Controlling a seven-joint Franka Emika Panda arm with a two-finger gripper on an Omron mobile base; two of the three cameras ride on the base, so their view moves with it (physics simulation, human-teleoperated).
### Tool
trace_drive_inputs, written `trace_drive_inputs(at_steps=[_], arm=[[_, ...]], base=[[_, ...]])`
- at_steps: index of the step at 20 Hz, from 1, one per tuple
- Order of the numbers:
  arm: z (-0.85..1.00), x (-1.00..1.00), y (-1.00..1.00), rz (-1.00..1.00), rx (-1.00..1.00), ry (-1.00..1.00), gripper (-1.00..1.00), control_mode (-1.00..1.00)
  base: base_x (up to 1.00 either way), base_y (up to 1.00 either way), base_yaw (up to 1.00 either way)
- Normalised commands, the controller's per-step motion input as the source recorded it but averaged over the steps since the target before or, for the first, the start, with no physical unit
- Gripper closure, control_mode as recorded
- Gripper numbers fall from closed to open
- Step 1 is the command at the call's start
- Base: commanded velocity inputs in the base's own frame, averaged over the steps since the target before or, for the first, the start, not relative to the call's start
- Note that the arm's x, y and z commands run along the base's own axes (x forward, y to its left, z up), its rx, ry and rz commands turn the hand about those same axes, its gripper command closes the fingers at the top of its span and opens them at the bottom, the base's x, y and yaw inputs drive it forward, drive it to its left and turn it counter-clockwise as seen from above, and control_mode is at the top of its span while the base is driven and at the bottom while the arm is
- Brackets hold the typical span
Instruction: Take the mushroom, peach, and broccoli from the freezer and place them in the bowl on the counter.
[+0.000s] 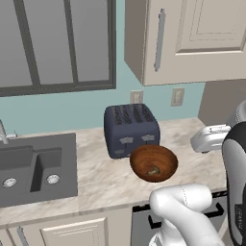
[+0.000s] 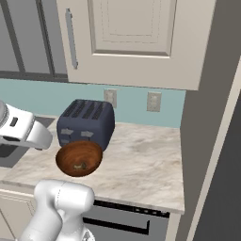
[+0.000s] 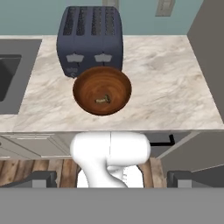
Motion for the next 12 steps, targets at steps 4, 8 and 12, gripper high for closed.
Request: trace_drive_inputs(at_steps=[4, 8, 12], arm=[[0.00, 0.00, 0.00, 0.00, 0.00, 0.00, -1.00, 1.00], [0.00, 0.00, 0.00, 0.00, 0.00, 0.00, -1.00, 1.00], [0.00, 0.00, 0.00, 0.00, 0.00, 0.00, -1.00, 1.00]], base=[[-0.84, 0.41, -0.13], [-1.00, 0.90, -0.30], [-1.00, 0.90, -0.46]])
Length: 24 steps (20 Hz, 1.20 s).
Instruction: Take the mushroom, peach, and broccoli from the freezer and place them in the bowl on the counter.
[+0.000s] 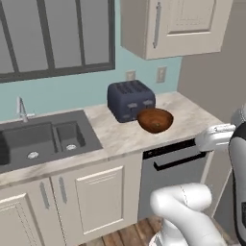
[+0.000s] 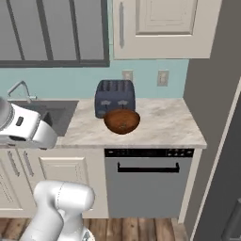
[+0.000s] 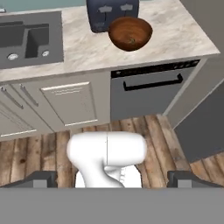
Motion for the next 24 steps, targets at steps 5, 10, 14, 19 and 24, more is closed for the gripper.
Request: trace_drive_inputs(at_steps=[5, 10, 14, 19, 24], arm=[[0.00, 0.00, 0.00, 0.00, 0.00, 0.00, -1.00, 1.00], [0.00, 0.00, 0.00, 0.00, 0.00, 0.00, -1.00, 1.00], [0.00, 0.00, 0.00, 0.00, 0.00, 0.00, -1.00, 1.00], [0.00, 0.00, 0.00, 0.00, 0.00, 0.00, -1.00, 1.00], [0.00, 0.00, 0.00, 0.00, 0.00, 0.00, -1.00, 1.00]], base=[[-0.90, 0.50, -0.59], [-0.95, 0.10, -0.81], [-0.87, 0.23, -0.88], [-0.58, 0.11, -0.90], [-0.02, -0.30, -0.74]])
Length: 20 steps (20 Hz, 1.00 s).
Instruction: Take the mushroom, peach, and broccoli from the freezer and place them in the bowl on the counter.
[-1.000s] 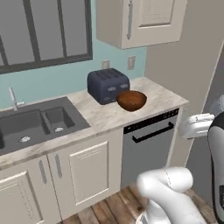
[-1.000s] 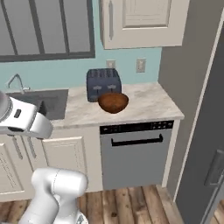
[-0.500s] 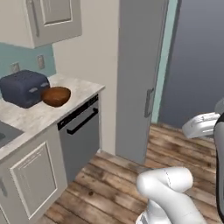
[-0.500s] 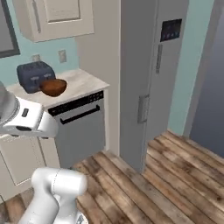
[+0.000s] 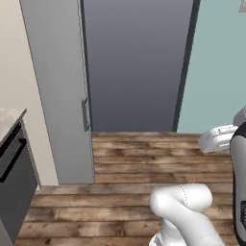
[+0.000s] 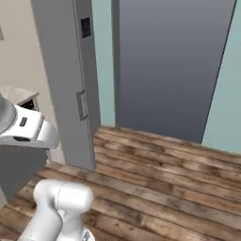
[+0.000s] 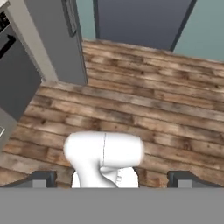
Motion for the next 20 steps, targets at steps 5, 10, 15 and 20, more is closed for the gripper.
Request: trace_drive_inputs(at_steps=[5, 10, 15, 20], arm=[[0.00, 0.00, 0.00, 0.00, 0.00, 0.00, -1.00, 1.00], [0.00, 0.00, 0.00, 0.00, 0.00, 0.00, -1.00, 1.00], [0.00, 0.00, 0.00, 0.00, 0.00, 0.00, -1.00, 1.00], [0.00, 0.00, 0.00, 0.00, 0.00, 0.00, -1.00, 1.00]], base=[[0.00, -0.38, -0.70], [0.33, -0.11, -0.46], [0.40, 0.01, -0.19], [0.94, 0.04, 0.15]])
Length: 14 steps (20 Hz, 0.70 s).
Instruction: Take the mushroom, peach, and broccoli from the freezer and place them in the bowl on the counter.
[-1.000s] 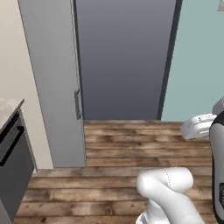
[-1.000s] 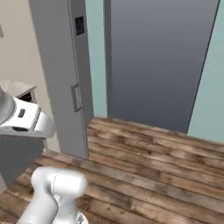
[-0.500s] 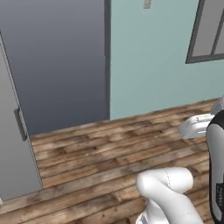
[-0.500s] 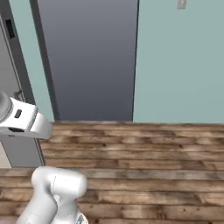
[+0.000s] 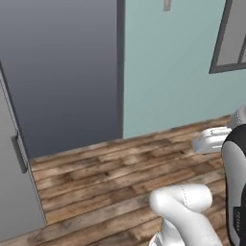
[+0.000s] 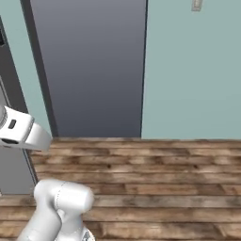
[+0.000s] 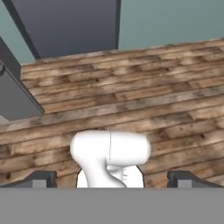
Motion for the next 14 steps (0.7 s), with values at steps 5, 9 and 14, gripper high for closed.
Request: trace_drive_inputs(at_steps=[5, 9, 14], arm=[[0.00, 0.00, 0.00, 0.00, 0.00, 0.00, -1.00, 1.00], [0.00, 0.00, 0.00, 0.00, 0.00, 0.00, -1.00, 1.00], [0.00, 0.00, 0.00, 0.00, 0.00, 0.00, -1.00, 1.00]], base=[[1.00, -0.07, 0.20], [1.00, -0.25, 0.23], [0.85, -0.35, 0.27]])
